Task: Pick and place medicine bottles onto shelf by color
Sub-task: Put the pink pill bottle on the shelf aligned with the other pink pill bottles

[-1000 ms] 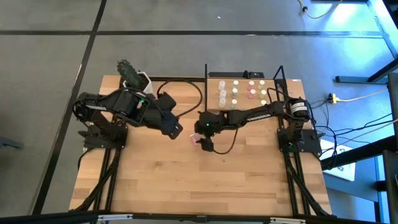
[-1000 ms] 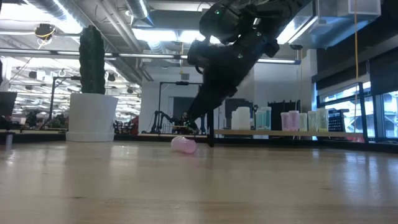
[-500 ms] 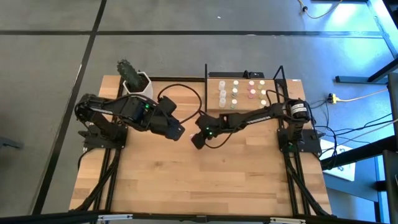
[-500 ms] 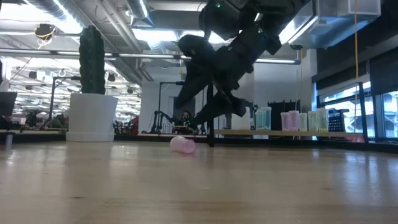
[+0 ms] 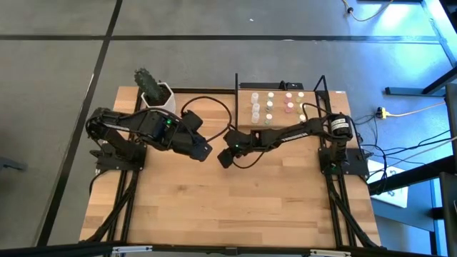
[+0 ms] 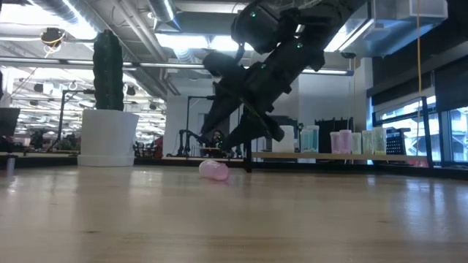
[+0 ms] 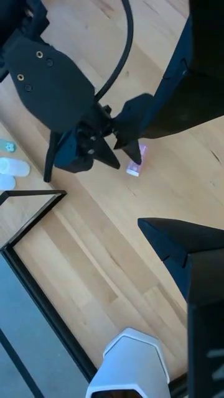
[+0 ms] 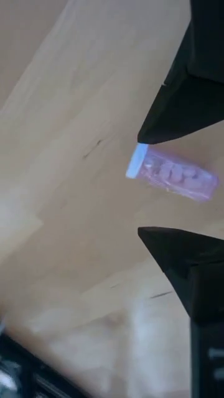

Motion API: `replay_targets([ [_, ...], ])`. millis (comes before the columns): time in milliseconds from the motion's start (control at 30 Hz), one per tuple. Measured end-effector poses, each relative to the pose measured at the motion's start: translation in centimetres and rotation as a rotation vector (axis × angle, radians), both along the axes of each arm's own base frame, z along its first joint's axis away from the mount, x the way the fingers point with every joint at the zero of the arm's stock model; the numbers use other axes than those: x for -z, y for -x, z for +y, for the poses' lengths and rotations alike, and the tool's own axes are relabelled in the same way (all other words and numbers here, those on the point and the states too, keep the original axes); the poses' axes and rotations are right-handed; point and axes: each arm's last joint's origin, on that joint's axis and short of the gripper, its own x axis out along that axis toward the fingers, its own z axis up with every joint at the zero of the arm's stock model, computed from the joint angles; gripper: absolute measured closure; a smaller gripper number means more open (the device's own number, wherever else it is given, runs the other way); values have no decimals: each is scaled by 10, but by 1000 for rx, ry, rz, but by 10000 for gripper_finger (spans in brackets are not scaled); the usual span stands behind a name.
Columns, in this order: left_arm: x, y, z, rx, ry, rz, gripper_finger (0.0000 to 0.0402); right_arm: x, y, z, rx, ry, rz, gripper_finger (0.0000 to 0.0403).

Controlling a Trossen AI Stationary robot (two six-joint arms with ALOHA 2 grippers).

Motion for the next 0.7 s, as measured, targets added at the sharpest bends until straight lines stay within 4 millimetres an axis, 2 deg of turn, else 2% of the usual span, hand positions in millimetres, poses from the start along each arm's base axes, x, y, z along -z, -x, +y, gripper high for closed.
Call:
replay_targets([
  [100, 0, 0, 0, -3, 1, -2, 188, -3, 1, 1, -71, 36, -2, 172],
  [267, 0, 0, -1, -73, 50, -41, 188, -22, 10, -1, -160, 33, 0, 172],
  [500, 13, 1, -14, -159, 130, -52, 188, -72, 42, -1, -131, 196, 34, 172],
  [700, 41, -1, -23, -287, 275, 4, 188, -119, 80, 8, -83, 323, 27, 172],
])
